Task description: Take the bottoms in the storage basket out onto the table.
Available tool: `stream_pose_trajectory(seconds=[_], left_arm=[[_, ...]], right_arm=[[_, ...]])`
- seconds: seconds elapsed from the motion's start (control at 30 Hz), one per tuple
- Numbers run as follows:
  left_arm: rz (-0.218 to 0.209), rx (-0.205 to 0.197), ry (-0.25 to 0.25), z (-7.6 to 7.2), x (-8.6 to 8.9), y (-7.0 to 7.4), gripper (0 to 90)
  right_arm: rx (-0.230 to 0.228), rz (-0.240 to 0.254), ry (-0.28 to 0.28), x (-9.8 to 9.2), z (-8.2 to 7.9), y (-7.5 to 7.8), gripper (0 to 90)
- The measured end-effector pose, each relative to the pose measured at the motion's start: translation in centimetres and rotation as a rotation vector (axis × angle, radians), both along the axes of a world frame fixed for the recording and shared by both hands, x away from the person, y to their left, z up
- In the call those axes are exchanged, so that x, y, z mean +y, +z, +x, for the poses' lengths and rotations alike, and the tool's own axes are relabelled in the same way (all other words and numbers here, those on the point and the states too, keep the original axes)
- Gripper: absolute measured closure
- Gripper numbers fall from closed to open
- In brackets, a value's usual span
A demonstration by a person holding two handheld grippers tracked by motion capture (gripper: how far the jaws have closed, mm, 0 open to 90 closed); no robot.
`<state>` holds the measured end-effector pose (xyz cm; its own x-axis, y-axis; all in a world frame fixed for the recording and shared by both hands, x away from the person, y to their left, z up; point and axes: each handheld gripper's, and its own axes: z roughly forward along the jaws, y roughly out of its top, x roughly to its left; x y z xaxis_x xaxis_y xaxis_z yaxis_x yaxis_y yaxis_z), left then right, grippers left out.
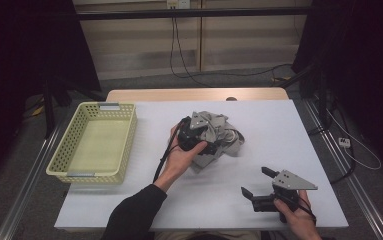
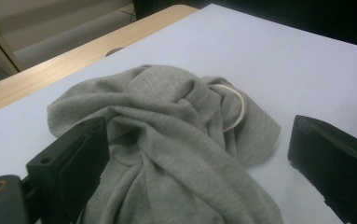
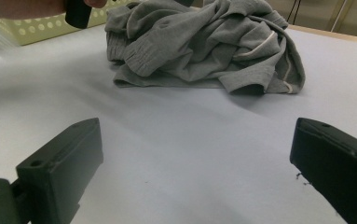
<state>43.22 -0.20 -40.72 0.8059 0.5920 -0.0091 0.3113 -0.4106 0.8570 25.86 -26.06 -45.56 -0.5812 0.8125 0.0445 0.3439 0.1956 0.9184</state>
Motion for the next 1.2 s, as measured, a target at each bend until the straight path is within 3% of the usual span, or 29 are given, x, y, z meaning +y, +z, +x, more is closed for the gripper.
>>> stream_pose_trajectory(seconds=[0.4, 0.5, 0.87, 1.03, 1.2], left_arm=[[0.009, -0.006, 0.022, -0.7, 1.4, 0.7, 4.3], [-0.009, -0.004, 0.020, -0.7, 1.8, 0.8, 4.3], [-0.011, -0.031, 0.024, -1.8, 3.2, 1.5, 5.1], [-0.016, -0.067, 0.061, -2.5, 4.2, 1.9, 5.1], [-0.033, -0.068, 0.072, -2.8, 5.5, 2.1, 5.1]], right_arm=[[0.005, 0.004, -0.016, 0.0, 0.0, 0.0, 2.5], [0.003, 0.004, -0.022, -0.1, 0.1, 0.0, 2.5], [0.000, -0.003, -0.009, 0.1, 0.0, 0.0, 2.5], [-0.005, -0.006, -0.008, 0.0, -0.3, 0.1, 2.5], [-0.004, -0.004, -0.017, -0.1, -0.3, 0.1, 2.5]])
